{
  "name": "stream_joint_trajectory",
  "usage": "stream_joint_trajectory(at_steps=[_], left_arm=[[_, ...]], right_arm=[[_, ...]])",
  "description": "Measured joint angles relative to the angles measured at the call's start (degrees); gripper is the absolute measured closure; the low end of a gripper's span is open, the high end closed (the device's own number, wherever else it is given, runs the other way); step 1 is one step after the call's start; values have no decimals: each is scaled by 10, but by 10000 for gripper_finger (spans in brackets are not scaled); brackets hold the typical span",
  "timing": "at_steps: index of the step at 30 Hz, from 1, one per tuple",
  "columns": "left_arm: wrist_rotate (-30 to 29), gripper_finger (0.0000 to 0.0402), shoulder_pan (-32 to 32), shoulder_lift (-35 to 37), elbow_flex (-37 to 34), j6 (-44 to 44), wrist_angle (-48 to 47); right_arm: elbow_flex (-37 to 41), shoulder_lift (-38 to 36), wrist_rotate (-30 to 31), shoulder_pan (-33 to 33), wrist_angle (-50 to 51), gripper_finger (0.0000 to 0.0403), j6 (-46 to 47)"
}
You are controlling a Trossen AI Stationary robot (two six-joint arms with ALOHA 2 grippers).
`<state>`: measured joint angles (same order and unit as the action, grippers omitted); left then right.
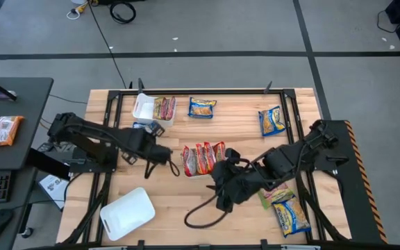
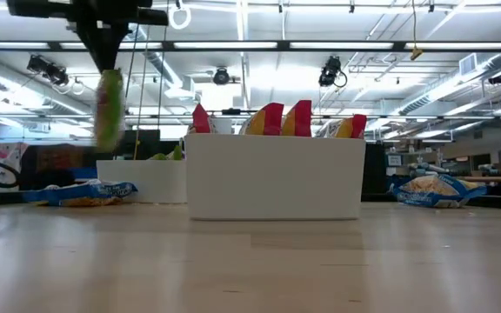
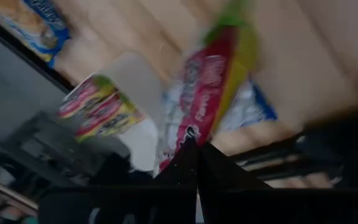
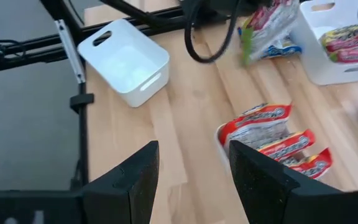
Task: Sort Maruchan noodles
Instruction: Put the green noodle pack into the top white bin
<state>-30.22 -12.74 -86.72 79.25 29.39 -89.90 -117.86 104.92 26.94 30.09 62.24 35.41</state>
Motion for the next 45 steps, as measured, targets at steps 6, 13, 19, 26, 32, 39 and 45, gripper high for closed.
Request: stream_joint_trajectory(at_steps=[6, 13, 19, 26, 32, 39, 45], left_arm=[[-14, 401, 91, 29, 0, 131, 4], [-72, 401, 248, 51, 0, 286, 81], [-38, 401, 375, 54, 0, 391, 166], [4, 398, 447, 45, -1, 419, 163], [-23, 398, 469, 46, 0, 475, 164], [-8, 399, 479, -12, 0, 522, 203], [-18, 399, 480, -74, 0, 538, 220]], right_arm=[[0, 0, 0, -46, 0, 203, -51], [0, 0, 6, -102, -9, 203, -164], [0, -3, 36, -159, -40, 203, -289], [0, -4, 35, -198, -36, 203, -333], [0, -4, 34, -227, -35, 203, -392], [0, -7, 27, -256, -19, 203, -426], [0, -34, 25, -262, 77, 203, -410]])
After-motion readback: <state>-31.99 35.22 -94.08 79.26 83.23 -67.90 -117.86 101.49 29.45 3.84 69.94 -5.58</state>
